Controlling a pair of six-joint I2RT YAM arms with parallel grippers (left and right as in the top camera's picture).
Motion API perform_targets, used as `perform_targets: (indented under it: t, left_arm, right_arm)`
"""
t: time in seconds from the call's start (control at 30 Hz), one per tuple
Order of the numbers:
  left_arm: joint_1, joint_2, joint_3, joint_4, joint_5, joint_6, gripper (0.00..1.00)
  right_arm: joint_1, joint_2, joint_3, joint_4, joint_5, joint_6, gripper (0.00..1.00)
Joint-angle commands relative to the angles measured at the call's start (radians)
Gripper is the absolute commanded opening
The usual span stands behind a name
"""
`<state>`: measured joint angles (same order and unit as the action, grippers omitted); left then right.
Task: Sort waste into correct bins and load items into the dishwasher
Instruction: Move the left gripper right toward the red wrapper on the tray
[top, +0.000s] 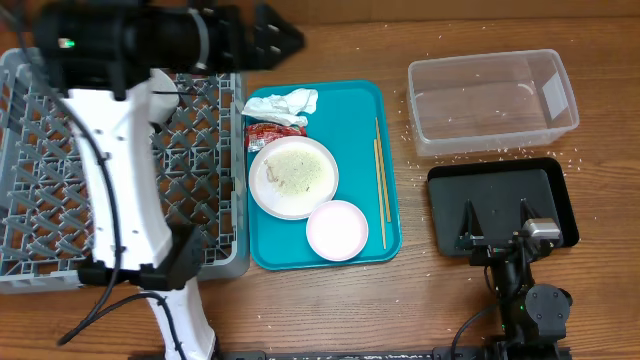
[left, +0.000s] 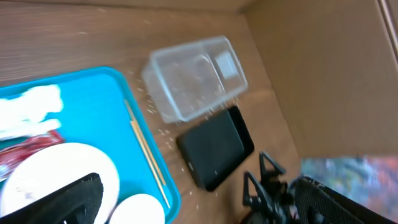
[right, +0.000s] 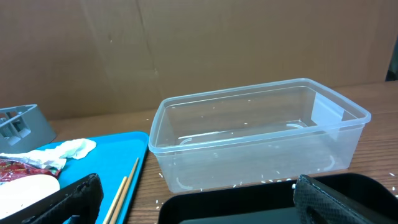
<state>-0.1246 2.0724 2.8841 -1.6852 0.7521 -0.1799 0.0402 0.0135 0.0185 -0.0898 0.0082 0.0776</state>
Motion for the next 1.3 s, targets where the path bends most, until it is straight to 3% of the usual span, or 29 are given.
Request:
perform_targets:
  t: [0.0, 0.1, 0.17, 0.37, 1.27]
  left_arm:
    - [-0.064, 0.0, -0.003, -0.004, -0.072, 0.054, 0.98]
    - [-0.117, 0.0, -0.003, -0.004, -0.182, 0.053, 0.94]
    - [-0.163, 0.0, -0.003, -0.004, -0.261, 0.052, 1.0]
    - [-0.232, 0.0, -0.004, -0.004, -0.369, 0.045, 1.0]
    - [-0.304, 0.0, -0.129, -0.004, -0.378, 0.045, 0.96]
  right_arm:
    - [0.005, -0.009, -0.01, 0.006, 0.013, -0.003, 1.0]
    - [0.005, -0.009, -0.01, 0.006, 0.013, -0.003, 1.0]
    - [0.005, -0.009, -0.01, 0.006, 0.013, -0.003, 1.0]
    - [0.005, -0.009, -0.01, 0.006, 0.013, -0.003, 1.0]
    - [0.005, -0.009, -0.01, 0.006, 0.013, -0.003, 1.0]
